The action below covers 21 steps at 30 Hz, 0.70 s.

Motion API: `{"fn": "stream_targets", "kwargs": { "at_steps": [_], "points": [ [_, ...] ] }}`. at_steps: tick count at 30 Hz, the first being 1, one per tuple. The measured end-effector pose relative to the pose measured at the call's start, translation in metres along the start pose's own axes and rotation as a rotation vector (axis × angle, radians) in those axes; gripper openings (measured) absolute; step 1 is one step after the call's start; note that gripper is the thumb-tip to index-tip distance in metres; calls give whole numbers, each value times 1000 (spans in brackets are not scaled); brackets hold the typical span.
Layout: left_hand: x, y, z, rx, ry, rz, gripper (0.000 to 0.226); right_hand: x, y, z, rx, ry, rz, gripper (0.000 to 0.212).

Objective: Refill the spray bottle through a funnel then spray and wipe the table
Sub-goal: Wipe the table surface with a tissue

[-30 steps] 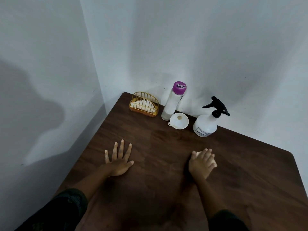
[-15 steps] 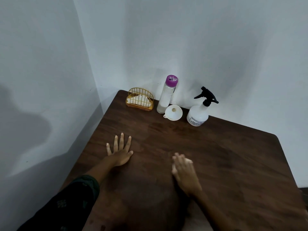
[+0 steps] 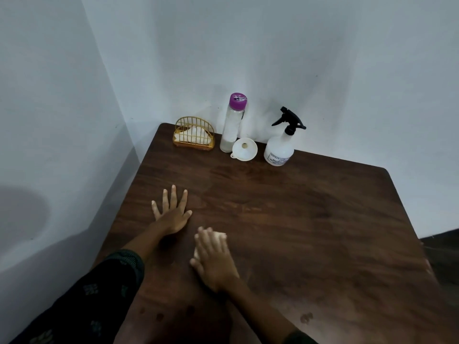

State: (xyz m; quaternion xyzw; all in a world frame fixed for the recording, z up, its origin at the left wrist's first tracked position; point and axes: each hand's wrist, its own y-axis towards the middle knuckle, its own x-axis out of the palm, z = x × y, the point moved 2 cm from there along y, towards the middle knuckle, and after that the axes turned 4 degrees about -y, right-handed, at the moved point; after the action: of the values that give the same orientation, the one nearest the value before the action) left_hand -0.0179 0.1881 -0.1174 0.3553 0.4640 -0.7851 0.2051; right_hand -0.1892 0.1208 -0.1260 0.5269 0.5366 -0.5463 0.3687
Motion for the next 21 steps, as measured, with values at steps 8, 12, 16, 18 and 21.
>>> {"fn": "stream_targets", "kwargs": {
  "at_steps": [8,12,16,18,21],
  "points": [
    [5,-4,-10,61,48,50,64,23,-85,108,111,-144,86,57],
    [6,-2,-11,59,48,53,64,17,-145,191,698,50,138,90],
    [8,1,-10,52,57,71,64,35,-172,161,1052,161,216,105],
    [10,2,-9,54,70,90,64,51,-159,118,1042,227,210,92],
    [12,2,-11,53,70,132,63,44,-120,57,804,133,286,78]
  ]
}}
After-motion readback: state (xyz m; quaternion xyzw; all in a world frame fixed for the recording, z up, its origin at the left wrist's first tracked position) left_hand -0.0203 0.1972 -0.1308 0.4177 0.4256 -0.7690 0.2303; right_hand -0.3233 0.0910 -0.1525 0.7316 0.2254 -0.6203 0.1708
